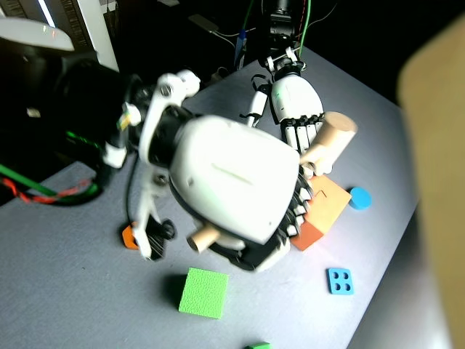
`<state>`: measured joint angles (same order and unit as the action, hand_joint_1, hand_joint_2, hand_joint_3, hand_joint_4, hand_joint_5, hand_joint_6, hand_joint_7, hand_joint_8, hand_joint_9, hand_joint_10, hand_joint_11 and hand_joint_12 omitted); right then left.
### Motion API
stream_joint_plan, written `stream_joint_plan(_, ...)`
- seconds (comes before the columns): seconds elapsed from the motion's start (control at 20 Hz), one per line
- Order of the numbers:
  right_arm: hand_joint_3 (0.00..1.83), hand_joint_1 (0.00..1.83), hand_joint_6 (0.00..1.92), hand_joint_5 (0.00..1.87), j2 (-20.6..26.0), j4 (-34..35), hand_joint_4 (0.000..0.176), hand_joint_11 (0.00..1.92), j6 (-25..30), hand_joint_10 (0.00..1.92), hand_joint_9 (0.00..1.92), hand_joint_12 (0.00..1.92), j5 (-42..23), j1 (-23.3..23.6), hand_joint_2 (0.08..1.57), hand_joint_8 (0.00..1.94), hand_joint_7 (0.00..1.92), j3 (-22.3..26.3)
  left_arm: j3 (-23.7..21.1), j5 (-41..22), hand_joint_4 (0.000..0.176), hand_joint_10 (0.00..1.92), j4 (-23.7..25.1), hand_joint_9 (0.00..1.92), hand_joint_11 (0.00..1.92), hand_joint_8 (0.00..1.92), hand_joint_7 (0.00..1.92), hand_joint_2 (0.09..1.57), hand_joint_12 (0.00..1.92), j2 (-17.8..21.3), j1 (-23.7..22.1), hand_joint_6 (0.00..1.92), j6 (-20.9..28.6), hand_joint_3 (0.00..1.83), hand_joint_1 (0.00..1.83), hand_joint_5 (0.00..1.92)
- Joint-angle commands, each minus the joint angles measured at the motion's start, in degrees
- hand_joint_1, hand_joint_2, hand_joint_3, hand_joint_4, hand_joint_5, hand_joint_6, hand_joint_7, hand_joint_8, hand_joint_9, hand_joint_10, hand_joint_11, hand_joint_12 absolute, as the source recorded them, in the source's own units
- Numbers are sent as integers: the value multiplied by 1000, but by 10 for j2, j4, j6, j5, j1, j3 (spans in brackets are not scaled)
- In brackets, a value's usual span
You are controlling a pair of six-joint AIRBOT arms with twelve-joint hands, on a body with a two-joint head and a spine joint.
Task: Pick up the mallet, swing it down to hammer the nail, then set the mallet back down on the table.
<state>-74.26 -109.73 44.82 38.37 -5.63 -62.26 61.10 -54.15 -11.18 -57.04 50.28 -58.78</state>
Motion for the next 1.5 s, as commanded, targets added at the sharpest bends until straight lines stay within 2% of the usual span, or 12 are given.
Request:
stream_joint_plan(0.0, 0, 456, 1921, 1134, -10, -45, 0, 1702, 3, 1921, 1544, 1921, 22, 4, 1555, 1941, 1407, -9, 3, -43, 0, 2, 5, 118, 0, 1, 145, 1195, 262, -3, 0, 2, 1, 1, 0, 117)
stream_joint_plan(0.15, 2, 460, 1921, 1115, -34, -76, 0, 1703, 22, 1921, 1542, 1921, 23, -3, 1563, 1941, 1399, -38, 5, -43, 0, 8, 5, 125, 0, 8, 155, 1192, 235, -7, -1, 6, 0, 0, 0, 125)
stream_joint_plan(0.4, 0, 468, 1921, 1131, -64, -81, 0, 1700, 32, 1921, 1546, 1921, 22, -14, 1558, 1941, 1404, -82, 6, -38, 0, 0, 10, 106, 0, 1, 134, 1195, 189, -9, -1, 1, 0, 1, 0, 104)
stream_joint_plan(0.55, 0, 459, 1921, 1129, -77, -124, 0, 1698, 49, 1921, 1546, 1921, 20, -42, 1558, 1941, 1402, -102, 7, -37, 0, 3, 12, 116, 0, 3, 141, 1202, 220, -10, -1, 5, 0, 4, 0, 115)
stream_joint_plan(0.6, 0, 469, 1921, 1123, -80, -129, 0, 1702, 49, 1921, 1549, 1921, 15, -53, 1559, 1941, 1403, -108, 7, -37, 0, 2, 12, 100, 0, 3, 125, 1205, 182, -10, -1, 3, 0, 4, 0, 101)
stream_joint_plan(0.8, 0, 544, 1921, 1097, -92, -142, 0, 1678, 51, 1921, 1526, 1921, 3, -89, 1536, 1941, 1385, -130, 7, -37, 0, 2, 12, 110, 0, 3, 142, 1206, 225, -10, -1, 4, 0, 1, 0, 120)
stream_joint_plan(0.9, 0, 565, 1921, 1092, -90, -142, 0, 1676, 52, 1921, 1519, 1921, 2, -94, 1531, 1941, 1389, -130, 7, -37, 0, 2, 12, 74, 0, 3, 99, 1207, 174, -9, -1, 1, 0, 1, 0, 98)
stream_joint_plan(1.1, 0, 581, 1921, 1089, -70, -142, 0, 1688, 80, 1921, 1526, 1921, 6, -75, 1529, 1941, 1384, -119, 7, -37, 0, 2, 12, 79, 0, 2, 102, 1214, 143, -9, -1, 0, 0, 3, 0, 77)
stream_joint_plan(1.25, 0, 603, 1921, 1106, -30, -142, 0, 1698, 98, 1921, 1532, 1921, 2, -60, 1519, 1941, 1390, -85, 8, -37, 0, 2, 12, 83, 0, 5, 114, 1206, 155, -9, -2, 4, 1, 0, 0, 96)
stream_joint_plan(1.3, 0, 607, 1921, 1107, -5, -142, 0, 1699, 104, 1921, 1532, 1921, 2, -57, 1520, 1941, 1390, -58, 8, -37, 0, 1, 12, 74, 0, 1, 104, 1206, 139, -9, -2, 1, 1, 0, 0, 85)
stream_joint_plan(1.45, 0, 587, 1921, 1119, 28, -142, 0, 1686, 125, 1921, 1522, 1921, 3, -57, 1520, 1941, 1389, -30, 8, -37, 0, 6, 12, 97, 0, 4, 121, 1214, 172, -9, -2, 4, 2, 2, 0, 100)
